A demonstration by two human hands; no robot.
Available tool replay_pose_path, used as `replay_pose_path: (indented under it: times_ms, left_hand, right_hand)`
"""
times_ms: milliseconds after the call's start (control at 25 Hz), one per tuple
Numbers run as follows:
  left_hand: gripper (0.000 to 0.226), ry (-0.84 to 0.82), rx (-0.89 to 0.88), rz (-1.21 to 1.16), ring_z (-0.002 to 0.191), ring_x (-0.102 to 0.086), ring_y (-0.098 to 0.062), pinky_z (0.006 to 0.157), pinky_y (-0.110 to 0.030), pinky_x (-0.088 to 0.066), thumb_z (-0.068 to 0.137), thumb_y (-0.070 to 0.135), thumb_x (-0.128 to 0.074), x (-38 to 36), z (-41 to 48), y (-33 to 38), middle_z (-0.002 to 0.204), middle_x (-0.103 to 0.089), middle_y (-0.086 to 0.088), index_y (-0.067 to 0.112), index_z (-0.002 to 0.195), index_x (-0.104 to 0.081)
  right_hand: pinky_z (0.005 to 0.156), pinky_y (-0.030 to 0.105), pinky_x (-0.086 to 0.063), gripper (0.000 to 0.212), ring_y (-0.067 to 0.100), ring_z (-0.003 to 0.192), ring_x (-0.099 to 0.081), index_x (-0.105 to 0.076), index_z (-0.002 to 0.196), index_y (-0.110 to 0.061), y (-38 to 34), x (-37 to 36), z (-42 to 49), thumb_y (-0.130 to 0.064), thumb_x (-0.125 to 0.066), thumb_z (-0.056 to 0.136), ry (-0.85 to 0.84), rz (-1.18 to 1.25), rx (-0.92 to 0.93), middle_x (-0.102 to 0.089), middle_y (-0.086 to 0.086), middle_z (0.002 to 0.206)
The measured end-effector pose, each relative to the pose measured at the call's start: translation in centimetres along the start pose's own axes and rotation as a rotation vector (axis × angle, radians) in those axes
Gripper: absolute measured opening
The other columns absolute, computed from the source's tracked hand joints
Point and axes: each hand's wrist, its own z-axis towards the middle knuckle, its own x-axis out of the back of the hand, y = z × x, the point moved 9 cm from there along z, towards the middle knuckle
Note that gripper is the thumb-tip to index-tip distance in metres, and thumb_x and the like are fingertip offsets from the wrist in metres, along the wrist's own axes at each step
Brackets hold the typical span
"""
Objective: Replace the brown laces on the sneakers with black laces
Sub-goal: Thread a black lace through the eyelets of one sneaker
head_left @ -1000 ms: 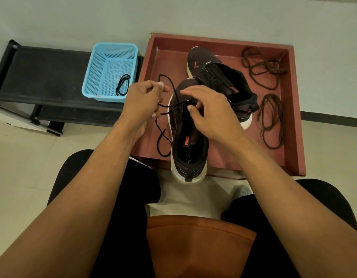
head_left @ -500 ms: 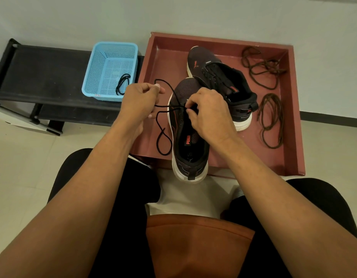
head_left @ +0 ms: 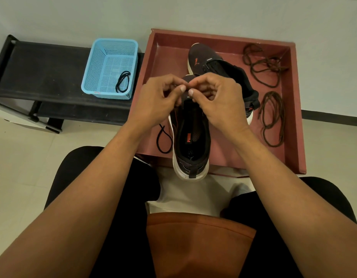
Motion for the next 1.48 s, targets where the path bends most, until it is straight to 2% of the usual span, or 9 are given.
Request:
replay_pose_path:
  times_ms: [160,280,520,640,720,880,1040,1320,1480]
  left_hand:
    - [0.013,0.02,0.049,-0.039,0.075,-0.073,-0.007,0.075,-0.023,-0.057,0.102,0.02,-0.066,0.8,0.0,-0.4,0.079,-0.075,0.001,0.014,0.107,-0.077]
    - [0.014,-0.032,0.041,-0.033,0.086,-0.077,-0.009,0.086,-0.037,-0.063,0.096,0.025,-0.073,0.1,-0.3,-0.1,0.091,-0.079,0.006,0.02,0.109,-0.077]
    - [0.01,0.026,0.027,0.065,0.078,-0.073,-0.013,0.078,-0.048,-0.062,0.091,0.031,-0.076,0.4,-0.2,-0.3,0.083,-0.074,0.007,0.022,0.095,-0.073]
    - [0.004,0.055,0.075,0.065,0.074,-0.074,-0.008,0.078,-0.04,-0.064,0.091,0.025,-0.078,0.7,0.0,-1.1,0.08,-0.075,0.007,0.025,0.092,-0.074]
    - [0.01,0.044,0.098,0.095,0.073,-0.072,-0.001,0.076,-0.027,-0.062,0.092,0.022,-0.078,0.6,0.0,-1.3,0.08,-0.075,0.013,0.029,0.099,-0.079]
    - [0.011,0.023,0.071,0.217,0.083,-0.069,0.005,0.075,-0.008,-0.051,0.091,0.025,-0.079,-0.1,0.0,-0.8,0.086,-0.074,0.016,0.027,0.101,-0.082]
    - [0.006,-0.018,0.061,0.297,0.071,-0.057,0.014,0.069,0.003,-0.04,0.089,0.029,-0.081,-0.9,-0.2,-0.4,0.08,-0.066,0.018,0.026,0.094,-0.083]
    - [0.01,-0.043,0.05,0.366,0.066,-0.055,0.01,0.067,0.005,-0.037,0.085,0.022,-0.084,-1.2,-0.1,-0.4,0.083,-0.067,0.013,0.021,0.095,-0.085]
    - [0.002,-0.043,0.045,0.397,0.069,-0.063,-0.001,0.068,-0.003,-0.045,0.081,0.024,-0.083,-1.5,-0.2,-0.4,0.077,-0.069,0.014,0.023,0.083,-0.082]
  right_hand:
    - [0.071,0.022,-0.062,0.007,0.002,0.073,-0.075,-0.079,0.099,-0.016,1.0,0.5,0.2,-0.019,-0.079,0.093,0.021,0.05,-0.072,-0.076,-0.009,0.08]
    - [0.068,0.021,-0.061,0.006,0.005,0.071,-0.075,-0.08,0.098,-0.014,0.9,0.2,0.1,-0.018,-0.078,0.094,0.004,0.069,-0.089,-0.076,-0.006,0.077]
    - [0.076,0.023,-0.061,0.016,0.003,0.078,-0.073,-0.078,0.109,-0.015,0.8,0.4,0.1,-0.024,-0.073,0.097,-0.027,-0.012,-0.085,-0.075,-0.008,0.085]
    - [0.079,0.031,-0.059,0.04,0.012,0.084,-0.072,-0.076,0.113,-0.017,0.9,-0.4,-1.1,-0.048,-0.077,0.088,-0.083,-0.473,-0.067,-0.075,-0.004,0.091]
    - [0.082,0.036,-0.059,0.044,0.021,0.092,-0.073,-0.077,0.11,-0.015,1.7,-0.4,-1.3,-0.05,-0.079,0.084,-0.106,-0.595,-0.126,-0.076,0.001,0.095]
    - [0.087,0.039,-0.062,0.023,0.017,0.089,-0.074,-0.083,0.1,-0.019,2.7,0.2,-1.1,-0.034,-0.079,0.083,-0.099,-0.452,-0.22,-0.078,-0.001,0.088]
    - [0.086,0.034,-0.062,0.015,0.011,0.083,-0.074,-0.084,0.098,-0.023,2.8,-0.3,-1.5,-0.029,-0.078,0.086,-0.104,-0.342,-0.25,-0.079,-0.005,0.086]
    - [0.094,0.033,-0.059,0.018,0.014,0.089,-0.074,-0.083,0.106,-0.02,3.6,-1.0,-1.5,-0.024,-0.073,0.092,-0.164,-0.318,-0.313,-0.08,-0.001,0.091]
    - [0.093,0.03,-0.058,0.019,0.012,0.09,-0.074,-0.082,0.11,-0.02,3.9,-1.2,-1.4,-0.023,-0.072,0.094,-0.19,-0.305,-0.325,-0.079,0.0,0.093]
